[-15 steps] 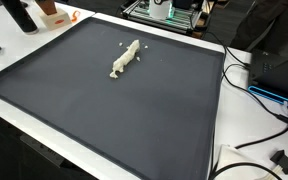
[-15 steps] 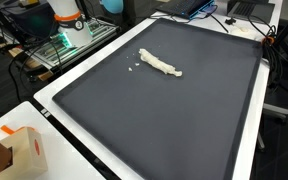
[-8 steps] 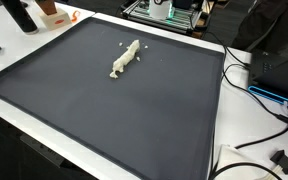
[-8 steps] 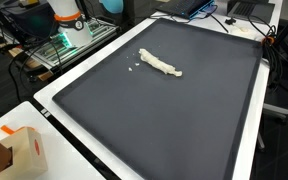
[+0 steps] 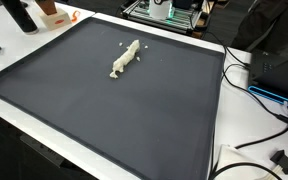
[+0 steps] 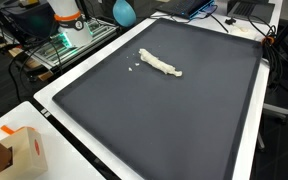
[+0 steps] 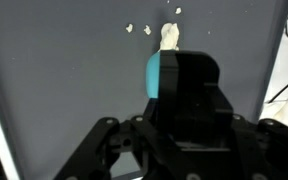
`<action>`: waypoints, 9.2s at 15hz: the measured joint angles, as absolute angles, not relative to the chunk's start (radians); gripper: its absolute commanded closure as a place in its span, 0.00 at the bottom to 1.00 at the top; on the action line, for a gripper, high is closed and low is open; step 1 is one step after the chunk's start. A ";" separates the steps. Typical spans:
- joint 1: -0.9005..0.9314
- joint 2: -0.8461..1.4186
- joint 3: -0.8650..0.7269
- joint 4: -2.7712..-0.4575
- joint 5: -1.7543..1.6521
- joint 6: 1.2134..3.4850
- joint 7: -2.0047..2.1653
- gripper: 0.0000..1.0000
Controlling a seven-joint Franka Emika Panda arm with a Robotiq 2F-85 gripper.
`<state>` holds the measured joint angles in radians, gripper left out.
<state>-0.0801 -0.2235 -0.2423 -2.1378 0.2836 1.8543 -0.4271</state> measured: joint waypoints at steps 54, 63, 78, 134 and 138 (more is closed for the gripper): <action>-0.168 0.158 -0.171 -2.176 0.829 1.949 -0.755 0.75; -0.157 0.099 -0.148 -2.186 0.597 1.949 -0.524 0.75; -0.093 -0.016 -0.090 -2.183 0.148 1.953 -0.040 0.75; 0.227 0.420 0.024 -1.913 -0.644 1.639 1.083 0.75; 0.236 0.432 0.027 -1.895 -0.662 1.639 1.052 0.75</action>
<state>0.2364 0.4319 0.0270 -1.8950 -0.6622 1.6386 1.0520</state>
